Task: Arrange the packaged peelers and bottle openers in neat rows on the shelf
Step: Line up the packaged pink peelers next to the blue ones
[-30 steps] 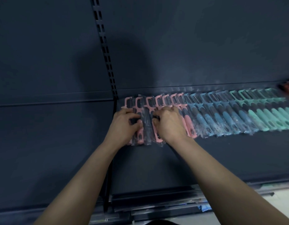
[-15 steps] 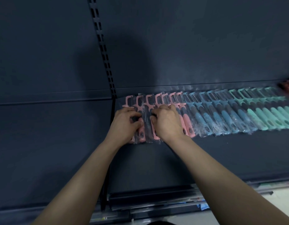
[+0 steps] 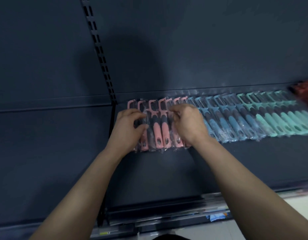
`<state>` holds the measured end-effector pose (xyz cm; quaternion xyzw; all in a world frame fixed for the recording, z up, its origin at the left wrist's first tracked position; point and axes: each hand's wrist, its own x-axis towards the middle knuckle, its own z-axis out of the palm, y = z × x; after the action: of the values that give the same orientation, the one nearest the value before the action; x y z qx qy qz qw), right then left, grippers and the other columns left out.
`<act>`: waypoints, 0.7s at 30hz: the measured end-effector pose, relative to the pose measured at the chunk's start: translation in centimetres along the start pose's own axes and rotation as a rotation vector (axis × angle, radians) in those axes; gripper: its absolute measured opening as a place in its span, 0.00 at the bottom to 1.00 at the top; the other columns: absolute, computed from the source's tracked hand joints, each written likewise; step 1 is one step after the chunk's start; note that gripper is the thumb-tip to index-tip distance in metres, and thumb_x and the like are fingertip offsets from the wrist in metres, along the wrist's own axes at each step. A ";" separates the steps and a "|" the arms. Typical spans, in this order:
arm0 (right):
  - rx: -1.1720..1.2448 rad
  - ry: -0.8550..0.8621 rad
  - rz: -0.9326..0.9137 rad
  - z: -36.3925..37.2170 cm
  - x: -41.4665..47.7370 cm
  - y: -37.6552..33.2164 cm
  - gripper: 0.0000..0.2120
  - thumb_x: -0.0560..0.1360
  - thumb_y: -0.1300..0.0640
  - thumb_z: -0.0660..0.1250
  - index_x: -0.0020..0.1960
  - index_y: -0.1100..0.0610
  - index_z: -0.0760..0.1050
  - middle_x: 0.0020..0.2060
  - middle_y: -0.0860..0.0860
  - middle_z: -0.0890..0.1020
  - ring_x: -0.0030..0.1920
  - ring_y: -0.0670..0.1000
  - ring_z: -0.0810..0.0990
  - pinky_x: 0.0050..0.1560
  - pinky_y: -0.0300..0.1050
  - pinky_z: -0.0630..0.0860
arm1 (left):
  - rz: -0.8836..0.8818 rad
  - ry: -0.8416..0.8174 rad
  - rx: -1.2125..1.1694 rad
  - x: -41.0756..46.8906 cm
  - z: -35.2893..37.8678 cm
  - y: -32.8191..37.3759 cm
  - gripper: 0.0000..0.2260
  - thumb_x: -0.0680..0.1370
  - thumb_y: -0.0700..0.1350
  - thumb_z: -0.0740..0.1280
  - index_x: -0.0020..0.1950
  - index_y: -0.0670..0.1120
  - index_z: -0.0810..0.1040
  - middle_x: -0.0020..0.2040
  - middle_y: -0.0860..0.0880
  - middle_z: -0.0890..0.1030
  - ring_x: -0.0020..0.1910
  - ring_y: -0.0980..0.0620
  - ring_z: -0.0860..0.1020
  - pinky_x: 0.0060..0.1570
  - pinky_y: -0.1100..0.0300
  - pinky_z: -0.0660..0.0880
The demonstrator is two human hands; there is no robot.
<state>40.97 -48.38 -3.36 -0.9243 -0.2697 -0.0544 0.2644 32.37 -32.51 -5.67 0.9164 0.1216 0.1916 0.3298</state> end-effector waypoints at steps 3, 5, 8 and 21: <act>-0.065 -0.068 0.039 -0.8 -0.3 1.6 0.13 0.74 0.66 0.61 0.52 0.58 0.81 0.51 0.59 0.81 0.53 0.60 0.77 0.53 0.48 0.75 | 0.099 -0.044 0.015 -0.2 1.1 1.3 0.12 0.73 0.41 0.70 0.57 0.45 0.80 0.59 0.50 0.76 0.63 0.51 0.66 0.61 0.68 0.56; -0.107 -0.113 0.032 -1.0 -0.9 2.4 0.11 0.73 0.65 0.60 0.49 0.59 0.80 0.50 0.59 0.80 0.52 0.61 0.76 0.51 0.48 0.74 | 0.166 -0.120 0.033 -0.4 2.0 2.0 0.13 0.73 0.42 0.70 0.57 0.47 0.80 0.60 0.52 0.76 0.63 0.52 0.66 0.63 0.65 0.57; -0.131 -0.163 0.000 -1.1 -1.7 3.1 0.11 0.75 0.62 0.61 0.53 0.60 0.80 0.53 0.57 0.80 0.54 0.60 0.74 0.55 0.50 0.72 | 0.211 -0.221 0.101 -0.6 3.0 2.4 0.16 0.74 0.44 0.70 0.62 0.50 0.78 0.64 0.54 0.74 0.67 0.52 0.64 0.68 0.60 0.53; -0.043 -0.134 -0.056 -1.3 -2.0 4.0 0.11 0.77 0.62 0.60 0.52 0.60 0.80 0.51 0.55 0.80 0.54 0.58 0.74 0.55 0.50 0.71 | 0.240 -0.228 0.164 -1.4 4.0 4.1 0.20 0.74 0.52 0.69 0.64 0.49 0.75 0.65 0.53 0.73 0.67 0.51 0.65 0.68 0.59 0.52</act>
<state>41.45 -52.88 -4.59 -0.9234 -0.3113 -0.0057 0.2245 33.23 -38.38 -6.23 0.9639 -0.0116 0.1140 0.2403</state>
